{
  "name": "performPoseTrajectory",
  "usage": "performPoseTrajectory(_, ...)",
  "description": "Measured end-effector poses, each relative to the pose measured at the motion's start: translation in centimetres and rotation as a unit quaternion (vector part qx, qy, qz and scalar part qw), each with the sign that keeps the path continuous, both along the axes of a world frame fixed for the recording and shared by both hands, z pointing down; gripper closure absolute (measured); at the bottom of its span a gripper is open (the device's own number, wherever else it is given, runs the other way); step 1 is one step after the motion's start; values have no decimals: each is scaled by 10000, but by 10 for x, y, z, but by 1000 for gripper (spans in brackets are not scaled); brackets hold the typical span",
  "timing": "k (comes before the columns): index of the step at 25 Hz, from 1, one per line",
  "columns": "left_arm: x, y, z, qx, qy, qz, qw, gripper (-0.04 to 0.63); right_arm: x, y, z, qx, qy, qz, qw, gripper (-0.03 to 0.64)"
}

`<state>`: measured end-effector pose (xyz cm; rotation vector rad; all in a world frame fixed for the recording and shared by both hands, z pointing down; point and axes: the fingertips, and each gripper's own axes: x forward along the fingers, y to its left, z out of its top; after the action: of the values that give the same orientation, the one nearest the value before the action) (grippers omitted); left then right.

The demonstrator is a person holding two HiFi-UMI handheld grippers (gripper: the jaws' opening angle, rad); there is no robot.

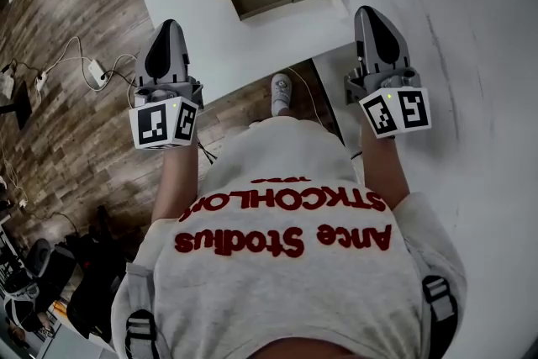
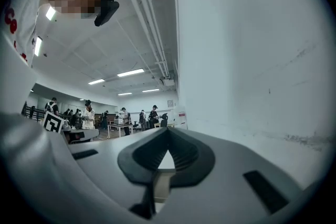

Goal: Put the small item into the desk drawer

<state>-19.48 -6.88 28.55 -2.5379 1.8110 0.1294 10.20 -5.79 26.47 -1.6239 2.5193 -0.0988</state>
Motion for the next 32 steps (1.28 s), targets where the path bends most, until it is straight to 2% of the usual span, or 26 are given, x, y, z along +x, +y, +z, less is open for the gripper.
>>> performPoseTrajectory(9,15,-57,-3,-22,-79,-340,9994,588,14,-75,2,-10,-149,-335,9993,612)
performPoseTrajectory(18,38,-93,-6,20,-184,-675,9975,588,10,-129,8,-34,-211,-974,9950,612)
performPoseTrajectory(32,54,-122,-3,17,-245,-694,9973,588,25,-153,16,-136,-361,-957,9947,612)
